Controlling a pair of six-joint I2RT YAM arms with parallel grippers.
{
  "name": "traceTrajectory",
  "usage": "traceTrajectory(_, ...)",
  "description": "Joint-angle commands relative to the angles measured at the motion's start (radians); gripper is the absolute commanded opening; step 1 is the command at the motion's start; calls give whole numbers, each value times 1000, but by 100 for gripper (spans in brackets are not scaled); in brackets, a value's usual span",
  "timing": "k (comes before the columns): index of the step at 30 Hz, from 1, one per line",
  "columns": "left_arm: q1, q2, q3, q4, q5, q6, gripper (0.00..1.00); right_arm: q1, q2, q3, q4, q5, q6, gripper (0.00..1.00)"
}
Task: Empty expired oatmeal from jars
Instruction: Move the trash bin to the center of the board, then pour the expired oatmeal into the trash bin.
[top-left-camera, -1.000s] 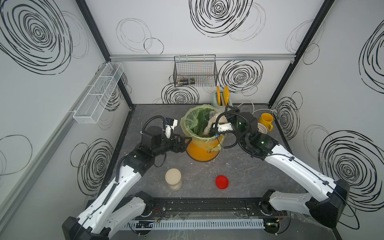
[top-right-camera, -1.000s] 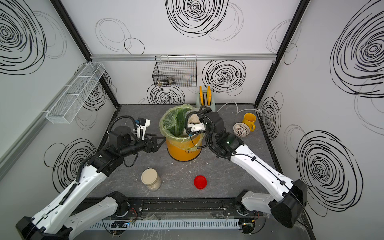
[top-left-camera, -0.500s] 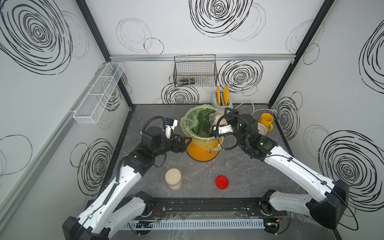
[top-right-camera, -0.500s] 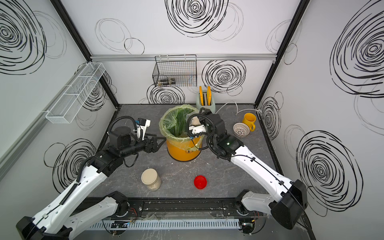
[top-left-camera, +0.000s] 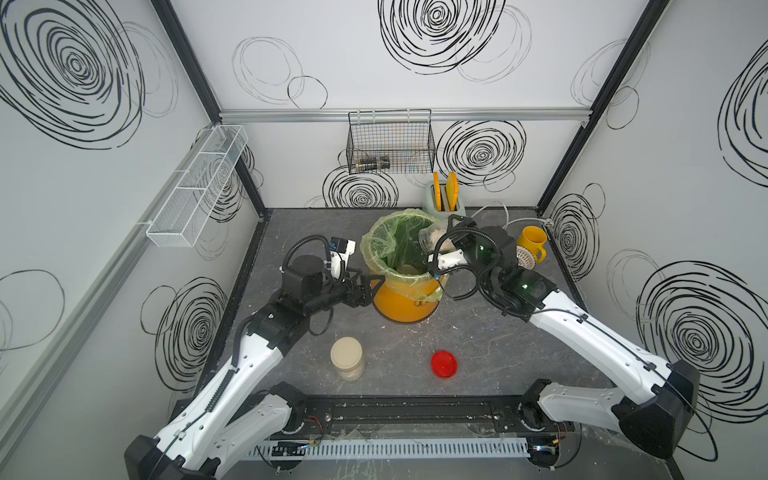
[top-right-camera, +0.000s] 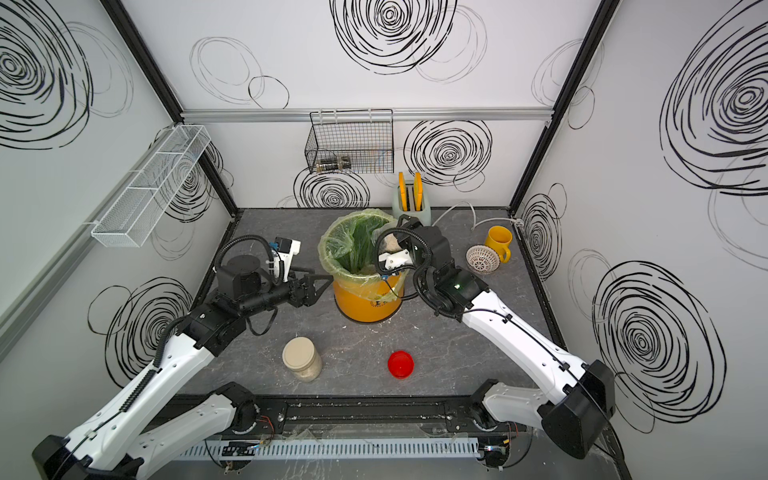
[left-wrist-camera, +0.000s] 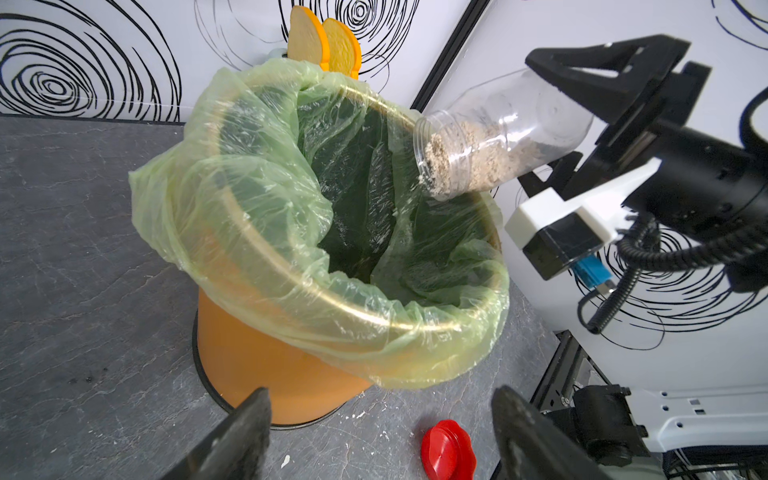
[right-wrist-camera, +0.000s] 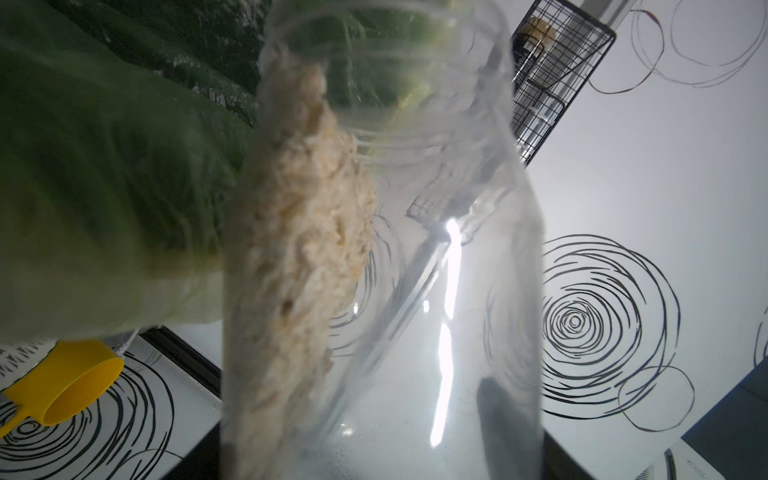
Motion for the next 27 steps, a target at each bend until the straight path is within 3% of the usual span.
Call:
traceTrajectory(1, -8, -21, -16, 68, 28, -10, 86, -3, 5, 63, 17, 2, -70, 63)
traceTrajectory(15, -43, -47, -44, 58, 14, 9, 86, 61, 52, 156, -43, 92, -217, 67)
traceTrajectory(27, -89, -75, -50, 65, -13, 20, 86, 99, 73, 279, -324, 115, -196, 66)
